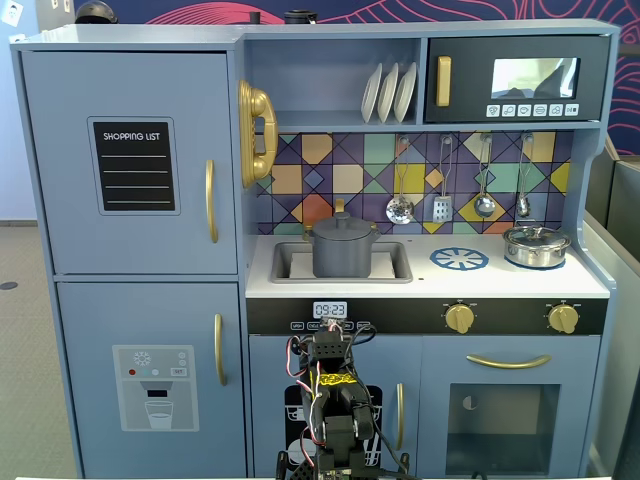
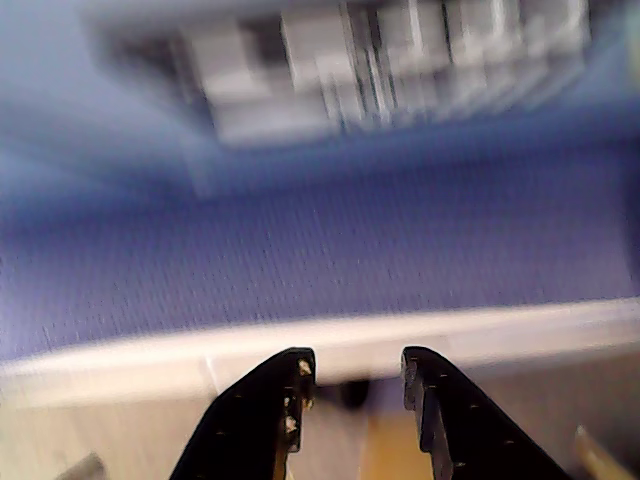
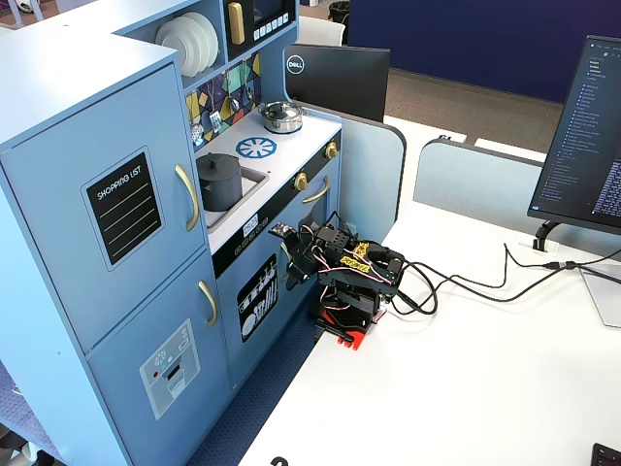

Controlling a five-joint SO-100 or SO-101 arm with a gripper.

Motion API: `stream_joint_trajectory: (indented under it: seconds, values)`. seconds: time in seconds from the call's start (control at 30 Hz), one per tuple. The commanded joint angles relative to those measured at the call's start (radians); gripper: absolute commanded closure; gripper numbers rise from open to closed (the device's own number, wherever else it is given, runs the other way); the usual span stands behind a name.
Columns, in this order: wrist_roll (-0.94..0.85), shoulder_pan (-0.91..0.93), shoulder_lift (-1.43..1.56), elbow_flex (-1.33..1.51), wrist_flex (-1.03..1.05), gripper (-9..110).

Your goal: Pick up the lid from the counter and put it on the gray recipient

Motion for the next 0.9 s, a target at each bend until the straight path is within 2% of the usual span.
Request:
stream_joint_trajectory:
  seconds: [0.0,0.87]
  values:
    - [-0.110,0.012,-0.003,0.000,0.195,98]
    - [-0.075,0.023,-0.003,0.000,0.198,93]
